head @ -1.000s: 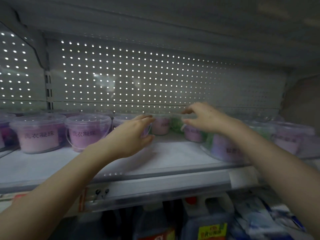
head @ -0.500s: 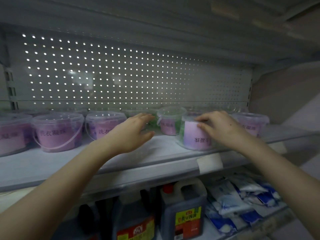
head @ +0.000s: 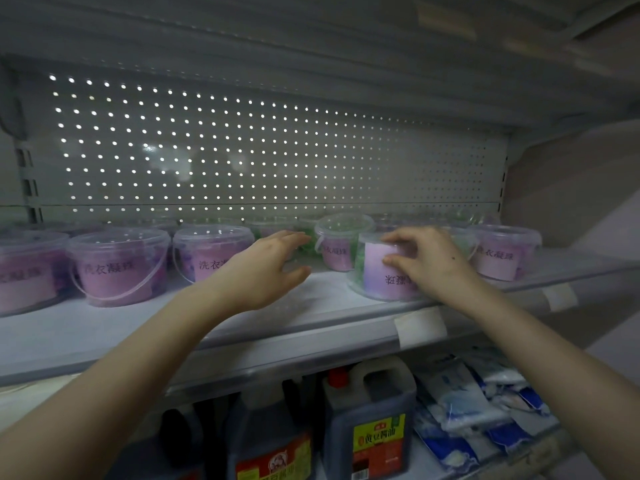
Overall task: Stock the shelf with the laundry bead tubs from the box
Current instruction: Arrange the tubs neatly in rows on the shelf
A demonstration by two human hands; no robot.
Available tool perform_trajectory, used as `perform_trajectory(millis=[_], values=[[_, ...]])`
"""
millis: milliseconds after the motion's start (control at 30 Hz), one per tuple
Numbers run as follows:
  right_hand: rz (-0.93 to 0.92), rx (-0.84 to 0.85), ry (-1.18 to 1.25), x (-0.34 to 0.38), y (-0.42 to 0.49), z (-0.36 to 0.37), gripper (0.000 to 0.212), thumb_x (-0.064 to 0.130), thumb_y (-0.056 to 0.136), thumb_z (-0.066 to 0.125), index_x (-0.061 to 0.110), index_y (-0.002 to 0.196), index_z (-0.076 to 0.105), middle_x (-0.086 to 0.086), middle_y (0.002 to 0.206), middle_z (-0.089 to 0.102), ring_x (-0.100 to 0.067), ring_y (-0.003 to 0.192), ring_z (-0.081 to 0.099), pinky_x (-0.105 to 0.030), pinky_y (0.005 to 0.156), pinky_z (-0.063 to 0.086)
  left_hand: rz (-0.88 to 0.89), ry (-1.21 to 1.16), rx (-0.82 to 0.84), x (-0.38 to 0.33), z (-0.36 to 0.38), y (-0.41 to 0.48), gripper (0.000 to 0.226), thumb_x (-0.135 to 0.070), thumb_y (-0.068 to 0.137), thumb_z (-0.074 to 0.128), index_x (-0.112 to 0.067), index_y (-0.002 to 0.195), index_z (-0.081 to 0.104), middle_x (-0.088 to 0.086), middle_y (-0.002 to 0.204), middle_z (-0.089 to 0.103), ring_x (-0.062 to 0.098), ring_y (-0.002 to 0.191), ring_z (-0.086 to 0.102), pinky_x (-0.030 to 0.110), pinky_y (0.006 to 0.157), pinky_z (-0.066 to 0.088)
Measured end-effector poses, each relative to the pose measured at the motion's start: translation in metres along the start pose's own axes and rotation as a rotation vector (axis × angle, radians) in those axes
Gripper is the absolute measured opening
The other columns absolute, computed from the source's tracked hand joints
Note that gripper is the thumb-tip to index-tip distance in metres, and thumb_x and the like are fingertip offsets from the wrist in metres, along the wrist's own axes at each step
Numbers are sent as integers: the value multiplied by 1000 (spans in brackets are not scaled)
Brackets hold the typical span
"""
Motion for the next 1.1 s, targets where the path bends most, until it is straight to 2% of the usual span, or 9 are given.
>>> perform_trajectory(millis=[133, 267, 367, 467, 567, 700, 800, 900, 1100], values=[[-36, -18, 82, 25, 2, 12, 39, 20, 79, 73, 18, 117, 67, 3, 119, 67, -13, 111, 58, -17, 93, 35, 10, -11, -15, 3, -3, -2, 53, -33, 92, 53, -22, 142, 38, -6, 146, 40, 16, 130, 42, 41, 105, 38], [-153, 34, 229, 60, 2, 32, 43, 10, 76, 75, 16, 118, 66, 0, 122, 65, -14, 115, 57, -30, 105, 41, 14, 14, -18, 13, -7, -8, 55, -22, 89, 57, -20, 141, 38, -3, 145, 43, 19, 130, 43, 34, 105, 36], [-223, 71, 267, 71, 1, 37, 49, -1, 77, 68, 16, 122, 63, 1, 130, 59, -12, 122, 52, -28, 108, 38, -24, 41, -17, 25, -8, -13, 58, -20, 89, 57, -21, 143, 35, -1, 143, 45, 21, 127, 45, 29, 100, 34], [-174, 50, 220, 52, 2, 30, 57, -1, 77, 69, 20, 128, 57, 2, 135, 53, -12, 128, 45, -19, 109, 27, -42, 35, 17, 30, -6, -13, 62, -23, 89, 59, -21, 145, 32, 1, 142, 47, 23, 125, 47, 28, 97, 34], [-79, 119, 202, 22, 0, 29, 65, 6, 78, 71, 22, 136, 47, 3, 137, 51, -14, 129, 46, -24, 109, 31, -64, 46, 84, 28, 2, -9, 62, -23, 90, 58, -21, 146, 30, 4, 141, 48, 24, 123, 49, 29, 95, 36], [-59, 237, 223, 12, -7, 40, 58, 7, 84, 64, 16, 138, 46, 8, 135, 52, -8, 127, 47, -11, 100, 29, -3, 14, 167, 18, 15, -1, 62, -10, 88, 51, -24, 145, 31, 0, 137, 54, 23, 113, 57, 33, 92, 42], [-54, 300, 271, 13, -10, 51, 64, 4, 85, 60, 14, 144, 36, 5, 146, 40, -7, 132, 40, -24, 112, 29, -7, -37, 205, 19, 22, -1, 69, -6, 89, 50, -19, 149, 22, -1, 147, 42, 21, 125, 50, 34, 102, 38], [-66, 325, 373, 16, -12, 55, 68, -3, 86, 58, 14, 145, 29, 14, 145, 30, -4, 133, 36, -14, 108, 27, -14, -137, 197, 30, 24, -1, 76, -6, 87, 52, -21, 151, 14, -9, 154, 27, 11, 138, 34, 34, 114, 29], [-178, 275, 511, 31, -4, 53, 89, -7, 81, 64, 47, 138, 21, 16, 154, 19, -2, 139, 24, -6, 99, 35, -21, -362, 123, 35, 13, 3, 85, 1, 87, 56, -24, 151, 5, -6, 137, 47, 4, 129, 44, 23, 109, 34]])
Point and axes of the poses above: each hand's wrist, its own y-axis towards the middle knuckle, its own z-axis out of the palm, x = y × z, the point moved 7 cm from there along y, towards the middle knuckle
